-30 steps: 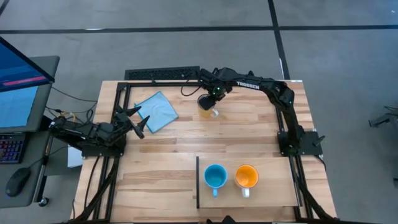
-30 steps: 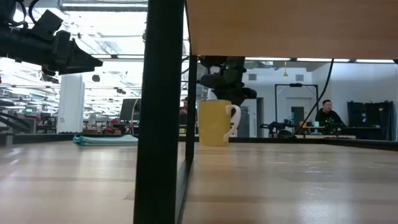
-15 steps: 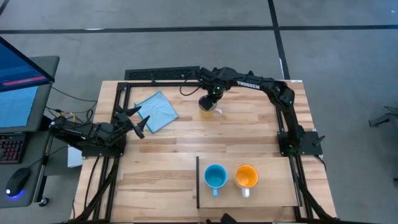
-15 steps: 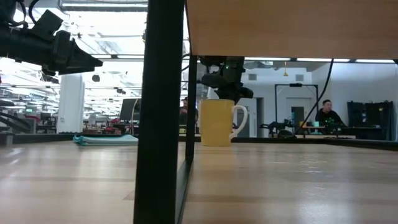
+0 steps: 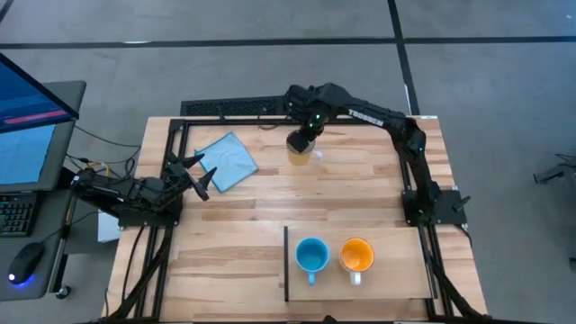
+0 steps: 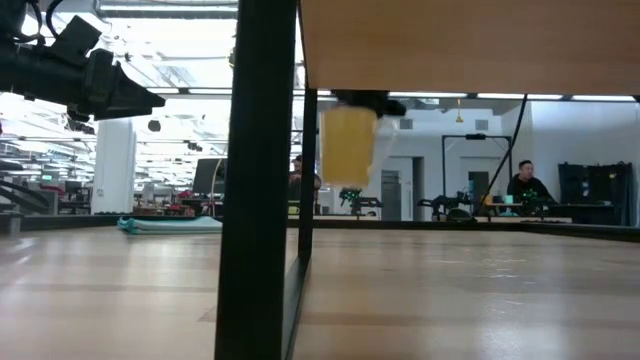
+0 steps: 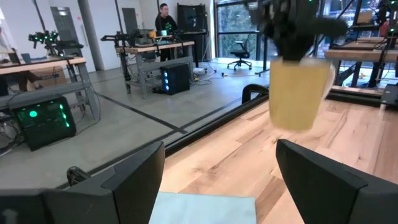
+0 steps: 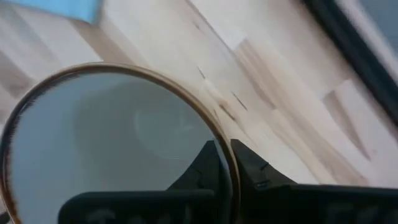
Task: Stack small to large cups/mugs on shelf
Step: Put the yellow mug on the shelf
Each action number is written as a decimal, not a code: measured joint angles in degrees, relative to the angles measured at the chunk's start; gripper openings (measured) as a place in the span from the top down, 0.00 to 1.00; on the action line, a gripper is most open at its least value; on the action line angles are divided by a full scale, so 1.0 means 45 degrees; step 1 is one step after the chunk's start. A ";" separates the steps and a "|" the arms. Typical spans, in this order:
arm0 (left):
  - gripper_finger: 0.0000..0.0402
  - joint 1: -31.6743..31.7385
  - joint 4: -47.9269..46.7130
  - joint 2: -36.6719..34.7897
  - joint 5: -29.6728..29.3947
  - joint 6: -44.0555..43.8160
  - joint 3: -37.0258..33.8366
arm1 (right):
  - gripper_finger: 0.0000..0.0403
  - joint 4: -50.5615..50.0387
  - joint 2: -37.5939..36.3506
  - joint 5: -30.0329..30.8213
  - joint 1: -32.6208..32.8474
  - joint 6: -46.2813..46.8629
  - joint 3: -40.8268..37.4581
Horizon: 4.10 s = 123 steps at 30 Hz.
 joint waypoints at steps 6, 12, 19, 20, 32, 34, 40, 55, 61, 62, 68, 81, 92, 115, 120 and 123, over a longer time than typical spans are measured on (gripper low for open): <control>0.25 0.0000 -0.0003 0.0000 0.0003 0.0000 0.0000 | 0.93 -0.2979 -0.0065 -0.0113 0.0008 0.1086 0.3390; 0.25 0.0000 0.0000 0.0000 0.0000 0.0000 0.0000 | 0.94 -0.3157 -0.2614 -0.0400 0.0258 0.3220 0.2181; 0.25 0.0000 -0.0005 0.0000 -0.0031 0.0005 0.0000 | 0.94 -0.3046 -0.4798 0.1112 0.1626 0.5630 0.2181; 0.25 0.0000 -0.0005 0.0000 -0.0034 0.0000 0.0000 | 0.94 -0.3037 -0.5064 0.1179 0.1917 0.5987 0.2181; 0.25 0.0000 -0.0005 0.0000 -0.0053 0.0651 0.0000 | 0.94 -0.3045 -0.6169 0.2309 0.6554 1.0106 0.2181; 0.25 0.0000 -0.0005 0.0000 -0.0051 0.0550 0.0000 | 0.94 -0.3045 -0.6169 0.2793 0.7327 1.0582 0.2181; 0.25 0.0000 0.0005 0.0000 0.0025 -0.0343 0.0000 | 0.94 -0.3029 -0.6178 0.4658 0.9019 1.2324 0.1844; 0.25 0.0000 0.0010 0.0000 0.0236 -0.0046 0.0000 | 0.94 -0.3023 -0.6178 0.4788 0.9415 1.5681 -0.1921; 0.25 0.0000 0.0005 0.0000 0.0243 0.0893 0.0000 | 0.94 -0.3021 -0.6178 0.4361 0.8875 1.6271 -0.3004; 0.25 0.0000 0.0005 0.0000 0.0243 0.1033 0.0000 | 0.94 -0.3019 -0.6178 0.4292 0.8801 1.6417 -0.3135; 0.25 0.0000 0.0005 0.0005 0.0248 0.1574 0.0000 | 0.94 -0.3038 -0.6752 0.3903 0.8213 1.6717 -0.3997; 0.25 0.0000 0.0005 0.0005 0.0248 0.1613 0.0000 | 0.94 -0.3048 -0.9253 0.3599 0.7795 1.7508 -0.4113; 0.25 0.0000 0.0022 0.0005 0.0253 0.1494 0.0000 | 0.94 -0.3030 -1.0696 0.2339 0.7794 1.7794 -0.4939; 0.25 0.0000 0.0078 0.0005 0.0257 0.1423 -0.0005 | 0.94 -0.3012 -1.3117 -0.0112 1.0563 2.1259 -0.8627; 0.25 0.0000 0.0083 0.0005 0.0257 0.1418 -0.0005 | 0.94 -0.3022 -1.3416 -0.0808 1.1656 2.2479 -0.9353; 0.25 0.0002 0.0087 0.0005 0.0257 0.1421 -0.0005 | 0.94 -0.3051 -1.3486 -0.1112 1.2417 2.3287 -0.9658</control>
